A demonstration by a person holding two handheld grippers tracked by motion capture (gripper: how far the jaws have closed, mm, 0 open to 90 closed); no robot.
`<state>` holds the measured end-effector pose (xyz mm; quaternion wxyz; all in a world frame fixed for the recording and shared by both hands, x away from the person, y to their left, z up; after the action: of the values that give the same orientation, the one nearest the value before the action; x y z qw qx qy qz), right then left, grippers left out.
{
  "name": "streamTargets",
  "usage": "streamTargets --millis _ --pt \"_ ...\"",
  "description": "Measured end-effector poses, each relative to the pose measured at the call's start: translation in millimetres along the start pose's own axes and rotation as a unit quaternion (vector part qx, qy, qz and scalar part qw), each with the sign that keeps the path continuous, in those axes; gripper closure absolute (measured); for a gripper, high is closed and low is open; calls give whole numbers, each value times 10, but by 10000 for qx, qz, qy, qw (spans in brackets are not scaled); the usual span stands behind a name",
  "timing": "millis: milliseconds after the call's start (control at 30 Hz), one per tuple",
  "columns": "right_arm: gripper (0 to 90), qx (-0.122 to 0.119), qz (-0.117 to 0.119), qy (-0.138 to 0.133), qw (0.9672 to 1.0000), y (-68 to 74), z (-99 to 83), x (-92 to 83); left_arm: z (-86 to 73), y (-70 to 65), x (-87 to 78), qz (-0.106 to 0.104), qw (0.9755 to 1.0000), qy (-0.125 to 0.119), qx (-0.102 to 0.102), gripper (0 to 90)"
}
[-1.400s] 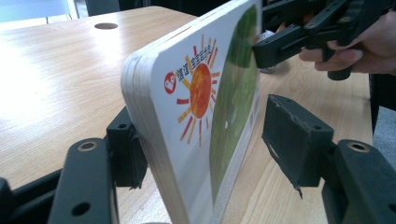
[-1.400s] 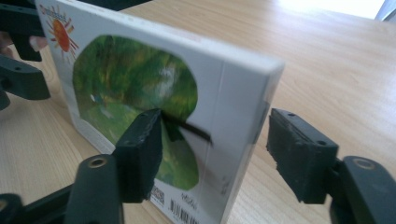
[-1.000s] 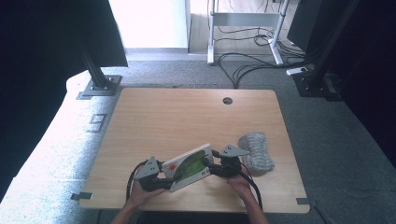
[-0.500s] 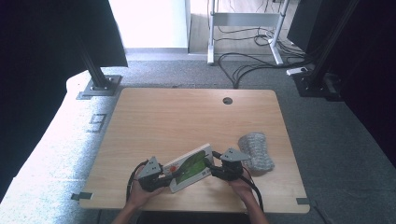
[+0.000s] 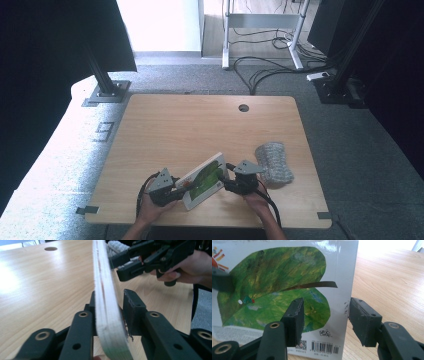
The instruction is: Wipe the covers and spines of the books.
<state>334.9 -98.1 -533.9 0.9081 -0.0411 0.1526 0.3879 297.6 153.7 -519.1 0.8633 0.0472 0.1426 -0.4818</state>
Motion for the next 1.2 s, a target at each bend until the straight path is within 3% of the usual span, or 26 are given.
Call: streamTargets --millis 200,333,433,567,633,733,767,900,1200 --pt "455 -28 -1 -54 10000 24 18 5 47 4 -43 34 10000 -9 80 773" --pt "455 -64 -28 -51 10000 34 20 16 60 29 -64 181 9996 36 202 777" --pt "455 -72 -77 -21 9999 18 15 12 49 66 -72 119 9998 42 129 777" --pt "439 -70 -299 -81 9995 -54 62 -64 11 75 -52 78 9998 117 115 732" --pt "428 8 -530 -120 9985 -124 97 -133 -13 80 -42 73 9998 142 93 717" --pt "429 176 -802 -260 9963 -273 134 -264 -30 87 -40 77 9998 156 76 714" --pt "430 251 -1002 -289 9942 -365 139 -338 -35 92 -41 76 9998 164 75 712" --pt "429 400 -1255 -306 9908 -522 133 -466 -59 117 -44 87 9998 170 23 715" --pt "395 681 -1987 -91 9776 -906 17 -703 -85 119 -50 0 9998 210 -2 744"
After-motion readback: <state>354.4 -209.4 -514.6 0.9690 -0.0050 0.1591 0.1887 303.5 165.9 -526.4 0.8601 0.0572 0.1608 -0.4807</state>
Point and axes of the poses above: each handheld gripper's, and its own axes: x roughly forward along the jaws, z roughly out of its top, y roughly to its left, the point moved 3 cm from there along x, roughly forward along the jaws, and after that the axes turned 7 degrees about -y, right-handed, at the moved point
